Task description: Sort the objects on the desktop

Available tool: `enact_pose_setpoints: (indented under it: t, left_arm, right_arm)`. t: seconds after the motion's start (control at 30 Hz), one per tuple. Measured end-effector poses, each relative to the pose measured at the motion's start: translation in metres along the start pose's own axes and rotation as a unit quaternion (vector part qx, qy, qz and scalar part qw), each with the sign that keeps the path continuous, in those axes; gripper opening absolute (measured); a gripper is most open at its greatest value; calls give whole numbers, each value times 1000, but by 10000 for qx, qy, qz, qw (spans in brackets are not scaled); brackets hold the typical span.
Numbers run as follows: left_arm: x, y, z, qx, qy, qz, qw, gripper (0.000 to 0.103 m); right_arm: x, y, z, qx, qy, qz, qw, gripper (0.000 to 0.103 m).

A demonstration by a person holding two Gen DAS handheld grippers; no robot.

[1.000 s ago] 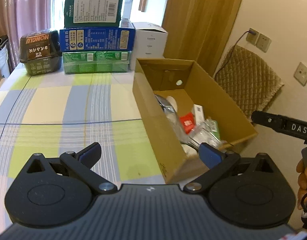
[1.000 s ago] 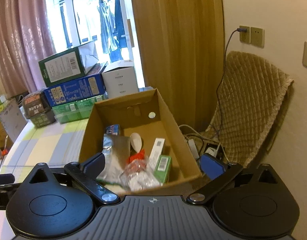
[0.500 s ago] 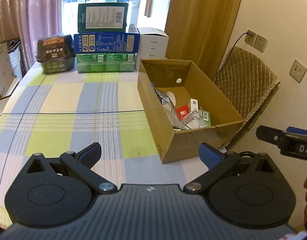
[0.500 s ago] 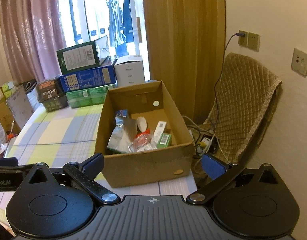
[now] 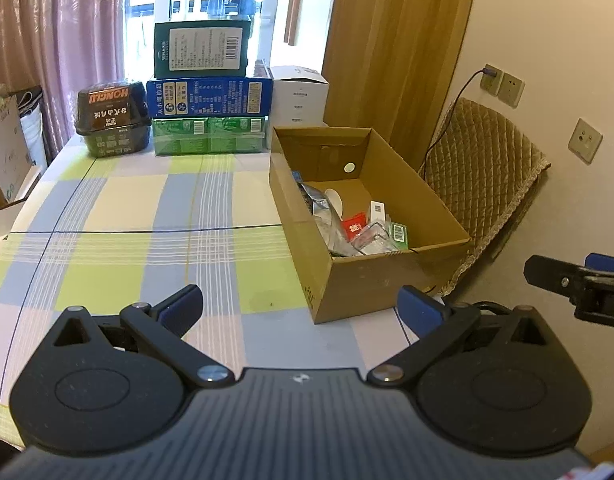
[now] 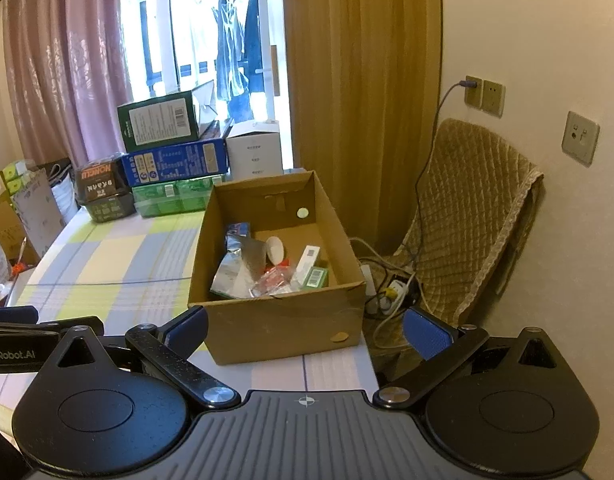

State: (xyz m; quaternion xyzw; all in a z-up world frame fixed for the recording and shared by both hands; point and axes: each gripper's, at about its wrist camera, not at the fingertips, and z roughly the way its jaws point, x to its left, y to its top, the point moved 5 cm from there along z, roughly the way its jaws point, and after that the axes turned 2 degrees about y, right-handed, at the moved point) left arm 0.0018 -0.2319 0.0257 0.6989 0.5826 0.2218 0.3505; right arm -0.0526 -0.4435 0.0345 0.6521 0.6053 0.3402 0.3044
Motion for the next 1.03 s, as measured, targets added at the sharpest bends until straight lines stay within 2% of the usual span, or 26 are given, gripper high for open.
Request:
enact_pose_setpoints:
  t: [0.83,1.03]
  left_arm:
    - [-11,-2,10,139,6,161,9998,102]
    - [-13,-4,11,71,-12,282,9996,102]
  right_arm:
    - [-3,-7,8,156,3,-20,9999,101]
    - [-5,-11,11,200,-43,-18,9998,101]
